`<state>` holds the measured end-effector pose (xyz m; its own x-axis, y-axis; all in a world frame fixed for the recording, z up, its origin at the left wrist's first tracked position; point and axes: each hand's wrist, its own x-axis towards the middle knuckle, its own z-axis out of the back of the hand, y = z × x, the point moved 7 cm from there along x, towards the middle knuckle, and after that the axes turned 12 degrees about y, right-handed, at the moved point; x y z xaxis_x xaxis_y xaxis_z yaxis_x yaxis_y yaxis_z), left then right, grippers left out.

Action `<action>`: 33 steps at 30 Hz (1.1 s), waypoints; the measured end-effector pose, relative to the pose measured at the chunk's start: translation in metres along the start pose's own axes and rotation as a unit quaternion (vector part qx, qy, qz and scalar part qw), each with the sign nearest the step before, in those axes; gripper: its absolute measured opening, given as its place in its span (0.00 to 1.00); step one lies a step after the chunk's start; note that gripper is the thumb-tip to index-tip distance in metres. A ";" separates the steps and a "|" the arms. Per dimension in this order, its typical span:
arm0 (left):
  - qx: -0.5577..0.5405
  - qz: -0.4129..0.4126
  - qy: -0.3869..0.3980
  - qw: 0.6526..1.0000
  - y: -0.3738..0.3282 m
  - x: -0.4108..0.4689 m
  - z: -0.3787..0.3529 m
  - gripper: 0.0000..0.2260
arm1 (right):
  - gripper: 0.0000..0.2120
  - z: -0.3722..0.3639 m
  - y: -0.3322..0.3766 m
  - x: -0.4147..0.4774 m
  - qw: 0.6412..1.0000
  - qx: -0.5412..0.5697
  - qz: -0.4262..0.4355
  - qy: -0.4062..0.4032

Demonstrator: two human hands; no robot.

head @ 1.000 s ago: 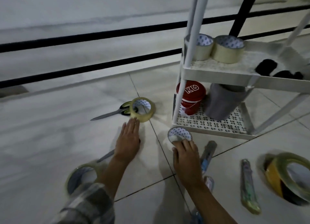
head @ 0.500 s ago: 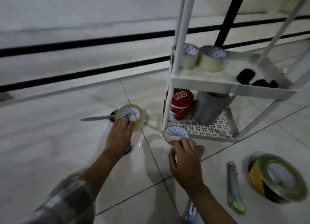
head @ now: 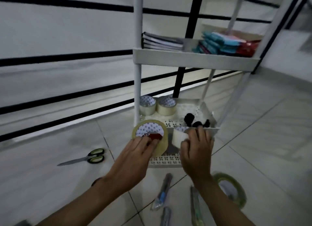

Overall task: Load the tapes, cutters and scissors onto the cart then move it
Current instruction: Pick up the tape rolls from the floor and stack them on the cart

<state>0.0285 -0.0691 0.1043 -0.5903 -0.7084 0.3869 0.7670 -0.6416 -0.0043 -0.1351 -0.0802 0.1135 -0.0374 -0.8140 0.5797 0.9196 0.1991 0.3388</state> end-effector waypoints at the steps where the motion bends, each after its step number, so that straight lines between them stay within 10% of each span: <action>1: -0.002 0.000 0.002 1.000 -0.005 0.012 0.004 0.23 | 0.08 0.009 -0.005 0.011 1.000 0.006 0.001 -0.004; 16: 0.044 0.149 0.062 0.986 0.037 0.117 -0.046 0.19 | 0.12 -0.048 -0.076 0.139 0.988 -0.047 0.008 0.147; 26: 0.011 0.173 0.098 0.980 0.043 0.102 -0.074 0.17 | 0.18 -0.075 -0.118 0.159 0.981 0.009 -0.144 0.131; 33: -0.037 0.159 0.094 0.982 0.039 0.094 -0.076 0.22 | 0.14 -0.099 -0.103 0.154 0.938 -0.047 -0.159 0.304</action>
<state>-0.0159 -0.1828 0.0701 -0.3650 -0.9138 0.1783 0.9041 -0.3936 -0.1664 -0.1971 -0.2803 0.0948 -0.1119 -0.9906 -0.0792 0.9314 -0.1324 0.3392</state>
